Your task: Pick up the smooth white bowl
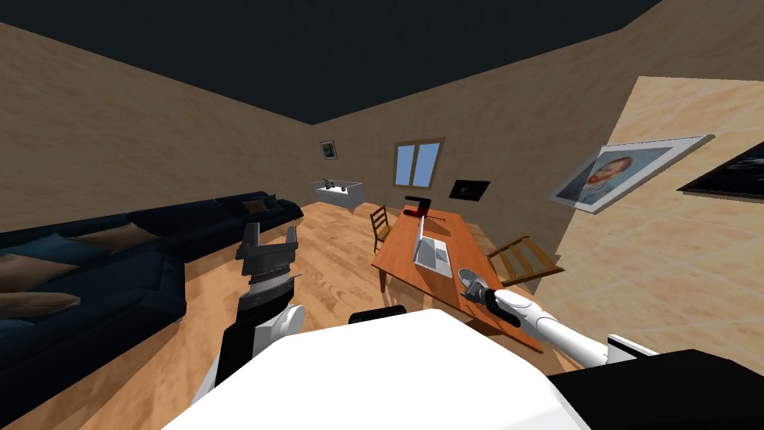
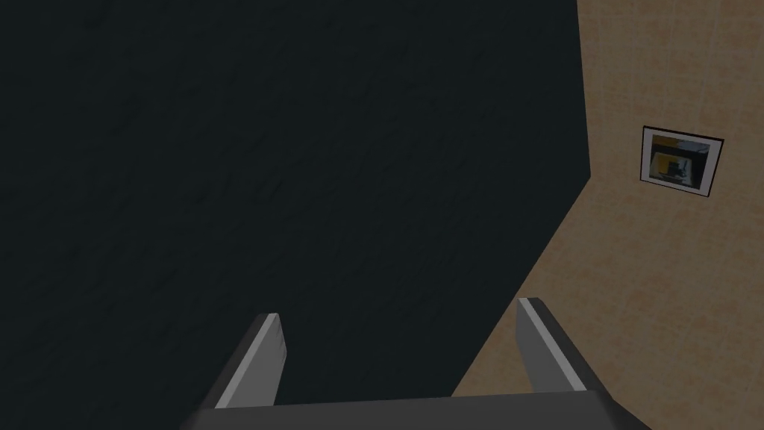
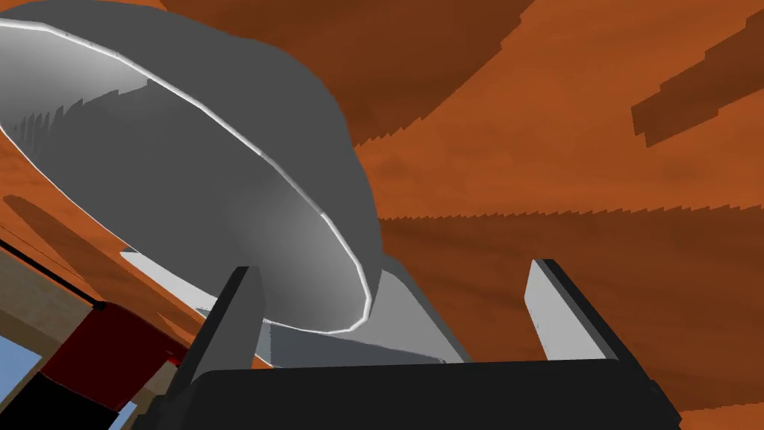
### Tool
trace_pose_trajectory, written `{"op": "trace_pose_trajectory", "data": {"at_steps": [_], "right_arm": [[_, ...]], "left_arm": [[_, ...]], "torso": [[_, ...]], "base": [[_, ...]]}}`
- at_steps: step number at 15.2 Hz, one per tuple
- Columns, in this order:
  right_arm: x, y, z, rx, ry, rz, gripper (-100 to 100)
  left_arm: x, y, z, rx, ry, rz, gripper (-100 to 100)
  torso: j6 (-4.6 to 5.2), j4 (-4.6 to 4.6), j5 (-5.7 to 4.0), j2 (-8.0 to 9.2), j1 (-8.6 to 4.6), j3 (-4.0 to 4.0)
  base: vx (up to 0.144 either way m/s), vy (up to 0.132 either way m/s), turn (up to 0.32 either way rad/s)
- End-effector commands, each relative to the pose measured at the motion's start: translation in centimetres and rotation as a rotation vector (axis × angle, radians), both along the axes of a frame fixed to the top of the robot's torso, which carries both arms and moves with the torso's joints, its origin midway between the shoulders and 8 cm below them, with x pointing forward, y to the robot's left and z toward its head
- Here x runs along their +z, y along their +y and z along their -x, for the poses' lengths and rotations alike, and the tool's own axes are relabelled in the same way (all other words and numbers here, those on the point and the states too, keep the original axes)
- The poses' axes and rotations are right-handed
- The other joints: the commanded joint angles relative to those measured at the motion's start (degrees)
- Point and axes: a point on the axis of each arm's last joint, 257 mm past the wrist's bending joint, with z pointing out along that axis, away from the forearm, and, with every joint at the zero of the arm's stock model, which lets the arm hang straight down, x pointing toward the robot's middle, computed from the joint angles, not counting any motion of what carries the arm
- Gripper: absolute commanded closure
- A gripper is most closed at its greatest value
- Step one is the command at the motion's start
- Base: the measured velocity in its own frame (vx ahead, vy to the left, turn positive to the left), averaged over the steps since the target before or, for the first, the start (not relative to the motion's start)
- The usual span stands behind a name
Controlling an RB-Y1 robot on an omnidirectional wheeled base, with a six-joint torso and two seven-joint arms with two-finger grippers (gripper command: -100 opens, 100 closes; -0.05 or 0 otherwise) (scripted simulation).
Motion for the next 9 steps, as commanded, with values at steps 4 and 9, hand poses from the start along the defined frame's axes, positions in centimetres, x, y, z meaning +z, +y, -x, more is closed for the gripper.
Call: {"op": "trace_pose_trajectory", "data": {"at_steps": [4, 9], "right_arm": [[-0.1, -5.1, 4.7, 0.021, 0.123, 0.135, -100], [-2.1, -3.1, 4.6, 0.001, 0.11, 0.116, -100]], "left_arm": [[0.0, 0.0, 0.0, 0.0, 0.0, 0.0, 0], [0.0, 0.0, 0.0, 0.0, 0.0, 0.0, 0]], "torso": [[-0.01, 0.0, 0.02, -0.03, 0.08, -0.01], [0.0, 0.0, -0.07, 0.0, -0.32, 0.0]], "base": [[0.025, 0.059, 0.135], [0.02, -0.023, 0.063]]}}
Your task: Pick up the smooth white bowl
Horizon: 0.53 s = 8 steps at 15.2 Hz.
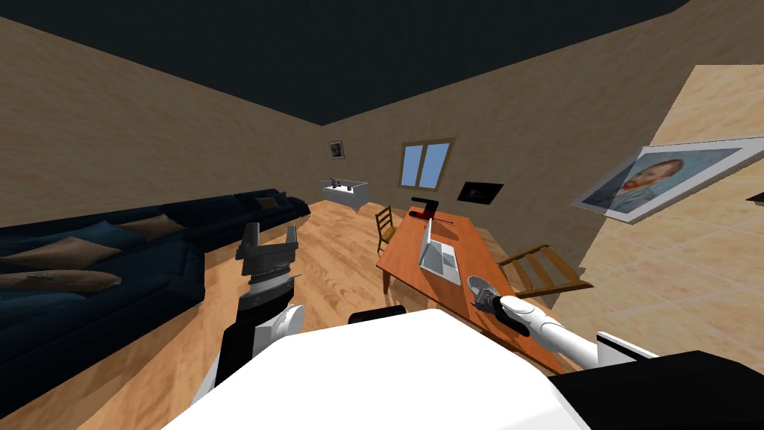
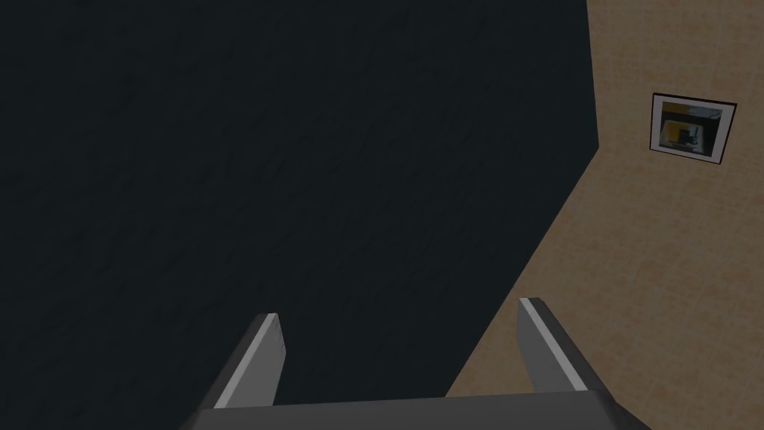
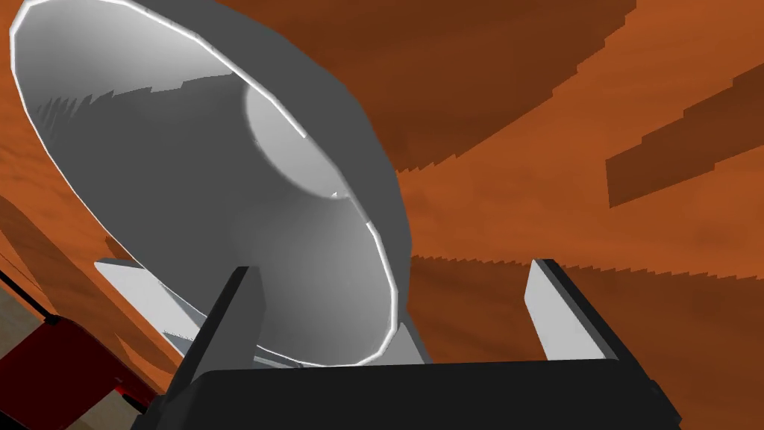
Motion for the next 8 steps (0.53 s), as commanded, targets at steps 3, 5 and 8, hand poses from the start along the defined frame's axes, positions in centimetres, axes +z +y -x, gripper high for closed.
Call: {"op": "trace_pose_trajectory", "data": {"at_steps": [3, 5, 8], "right_arm": [[-0.6, 0.4, 0.2, -0.004, 0.001, 0.001, 100], [-0.6, 0.4, 0.2, -0.003, 0.001, 0.002, 100], [0.4, -0.3, -0.1, 0.005, 0.0, 0.004, 100]], "left_arm": [[0.0, 0.0, 0.0, 0.0, 0.0, 0.0, 0], [0.0, 0.0, 0.0, 0.0, 0.0, 0.0, 0], [0.0, 0.0, 0.0, 0.0, 0.0, 0.0, 0]], "torso": [[0.01, 0.01, -0.01, 0.03, -0.03, 0.02], [0.02, 0.01, 0.04, 0.07, 0.18, 0.04], [-0.03, 0.0, 0.04, 0.07, 0.24, 0.03]], "base": [[0.01, -0.067, 0.032], [0.001, -0.006, 0.001], [-0.002, 0.012, -0.017]]}}
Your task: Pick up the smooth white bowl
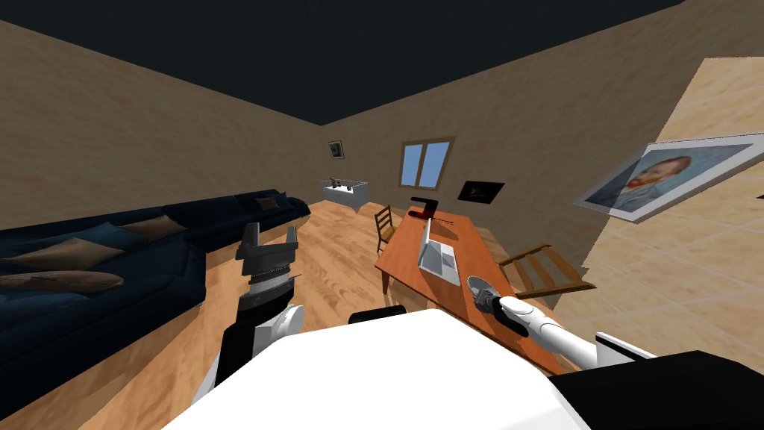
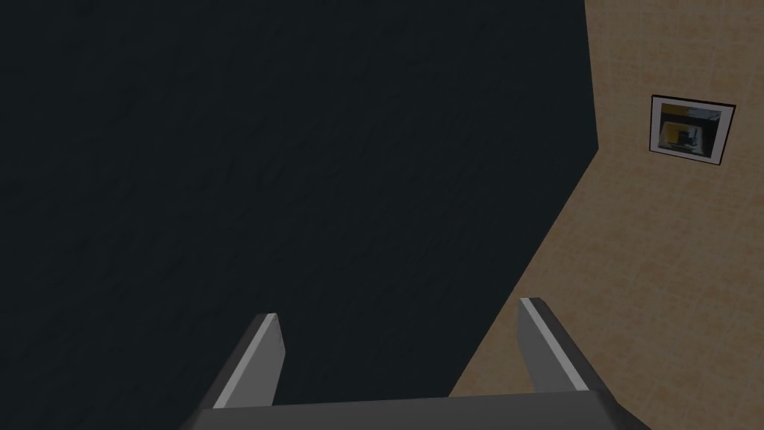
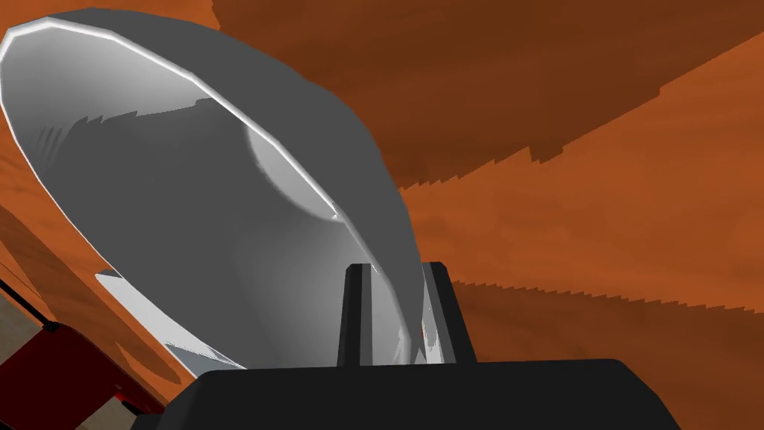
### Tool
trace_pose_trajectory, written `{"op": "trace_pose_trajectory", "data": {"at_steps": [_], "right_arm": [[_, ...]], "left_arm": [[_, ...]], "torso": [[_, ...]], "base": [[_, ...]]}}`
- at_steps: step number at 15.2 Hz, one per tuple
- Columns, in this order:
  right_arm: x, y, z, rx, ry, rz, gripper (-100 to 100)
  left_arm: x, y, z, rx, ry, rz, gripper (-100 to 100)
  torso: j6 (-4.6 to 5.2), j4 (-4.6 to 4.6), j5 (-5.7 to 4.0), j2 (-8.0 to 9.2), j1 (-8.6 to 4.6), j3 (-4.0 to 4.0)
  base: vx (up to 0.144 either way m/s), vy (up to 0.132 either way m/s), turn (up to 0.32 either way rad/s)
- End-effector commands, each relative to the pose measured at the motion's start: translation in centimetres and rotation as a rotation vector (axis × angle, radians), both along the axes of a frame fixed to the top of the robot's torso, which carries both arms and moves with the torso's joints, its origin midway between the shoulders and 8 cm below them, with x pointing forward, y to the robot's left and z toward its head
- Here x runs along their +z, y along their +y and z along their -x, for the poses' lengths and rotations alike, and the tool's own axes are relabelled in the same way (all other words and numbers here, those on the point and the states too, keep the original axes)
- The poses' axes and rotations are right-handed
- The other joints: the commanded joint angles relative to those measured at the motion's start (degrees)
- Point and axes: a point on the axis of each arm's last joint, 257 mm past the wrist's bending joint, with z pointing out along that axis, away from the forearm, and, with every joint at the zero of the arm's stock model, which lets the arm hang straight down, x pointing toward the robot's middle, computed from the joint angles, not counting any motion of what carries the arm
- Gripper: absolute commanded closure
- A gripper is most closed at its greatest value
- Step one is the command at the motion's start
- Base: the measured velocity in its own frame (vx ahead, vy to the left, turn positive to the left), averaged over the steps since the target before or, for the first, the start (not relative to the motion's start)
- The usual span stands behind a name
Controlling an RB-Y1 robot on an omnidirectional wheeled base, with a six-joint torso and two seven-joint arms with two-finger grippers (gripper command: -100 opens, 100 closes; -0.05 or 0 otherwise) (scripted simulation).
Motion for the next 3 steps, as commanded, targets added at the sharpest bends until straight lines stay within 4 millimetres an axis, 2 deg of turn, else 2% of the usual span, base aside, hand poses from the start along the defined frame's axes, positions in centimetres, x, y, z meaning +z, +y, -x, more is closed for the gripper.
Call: {"op": "trace_pose_trajectory", "data": {"at_steps": [1, 2, 3], "right_arm": [[1.13, -0.88, -0.38, 0.008, 0.0, 0.001, 100], [1.62, -1.25, -0.52, 0.012, 0.0, 0.002, 100], [1.04, -0.88, -0.41, 0.004, -0.003, 0.004, 100]], "left_arm": [[0.0, 0.0, 0.0, 0.0, 0.0, 0.0, 0], [0.0, 0.0, 0.0, 0.0, 0.0, 0.0, 0], [0.0, 0.0, 0.0, 0.0, 0.0, 0.0, 0]], "torso": [[0.0, 0.0, 0.0, 0.0, 0.0, 0.0], [0.01, 0.0, 0.03, 0.05, 0.16, 0.02], [0.03, 0.0, 0.07, 0.11, 0.3, 0.05]], "base": [[-0.023, 0.082, -0.102], [-0.034, 0.11, -0.096], [-0.021, 0.067, -0.048]]}}
